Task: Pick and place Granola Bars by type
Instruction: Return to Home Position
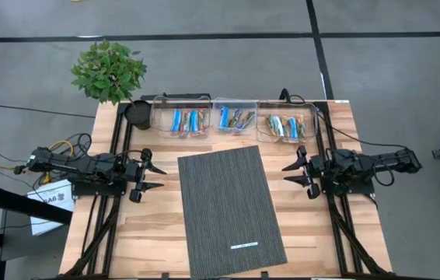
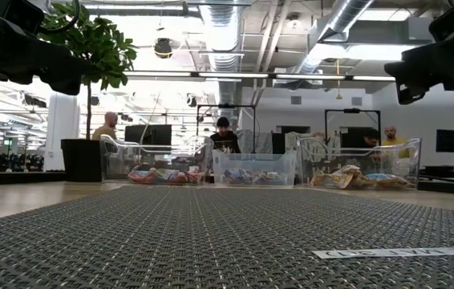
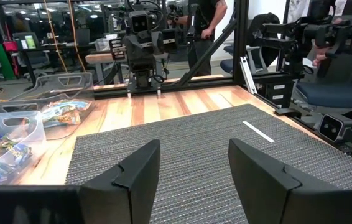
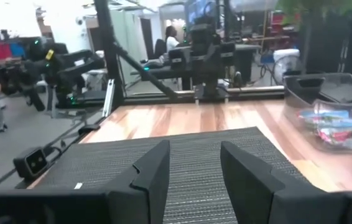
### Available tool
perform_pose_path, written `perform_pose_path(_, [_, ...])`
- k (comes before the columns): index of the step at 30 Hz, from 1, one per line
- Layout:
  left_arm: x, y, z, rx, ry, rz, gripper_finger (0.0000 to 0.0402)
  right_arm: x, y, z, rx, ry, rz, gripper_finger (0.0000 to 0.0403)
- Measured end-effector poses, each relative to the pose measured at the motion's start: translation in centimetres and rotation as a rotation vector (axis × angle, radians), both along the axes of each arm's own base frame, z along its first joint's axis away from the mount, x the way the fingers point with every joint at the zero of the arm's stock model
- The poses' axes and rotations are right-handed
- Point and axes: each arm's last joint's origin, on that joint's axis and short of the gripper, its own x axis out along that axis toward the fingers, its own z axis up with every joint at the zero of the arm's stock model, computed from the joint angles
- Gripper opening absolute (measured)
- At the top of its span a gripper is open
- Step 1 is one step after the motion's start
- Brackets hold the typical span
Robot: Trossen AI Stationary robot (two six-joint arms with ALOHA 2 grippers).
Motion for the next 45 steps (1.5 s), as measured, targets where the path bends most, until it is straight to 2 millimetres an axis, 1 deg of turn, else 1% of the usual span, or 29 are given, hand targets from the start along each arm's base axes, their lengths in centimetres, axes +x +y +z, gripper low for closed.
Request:
perform_pose_path(5, [0.00, 0.00, 0.01, 0.000, 0.000, 0.000, 0.0184, 0.06, -0.32, -0.02, 0.054, 0.011, -0.034, 0.0136])
perform_pose_path(11, [0.00, 0.00, 0.00, 0.000, 0.000, 0.000, 0.0184, 0.09, -0.54, -0.02, 0.054, 0.011, -0.057, 0.0139])
perform_pose_path(45, [0.00, 0.00, 0.00, 0.000, 0.000, 0.000, 0.0184, 0.09, -0.54, -0.04, 0.055, 0.012, -0.056, 0.0135])
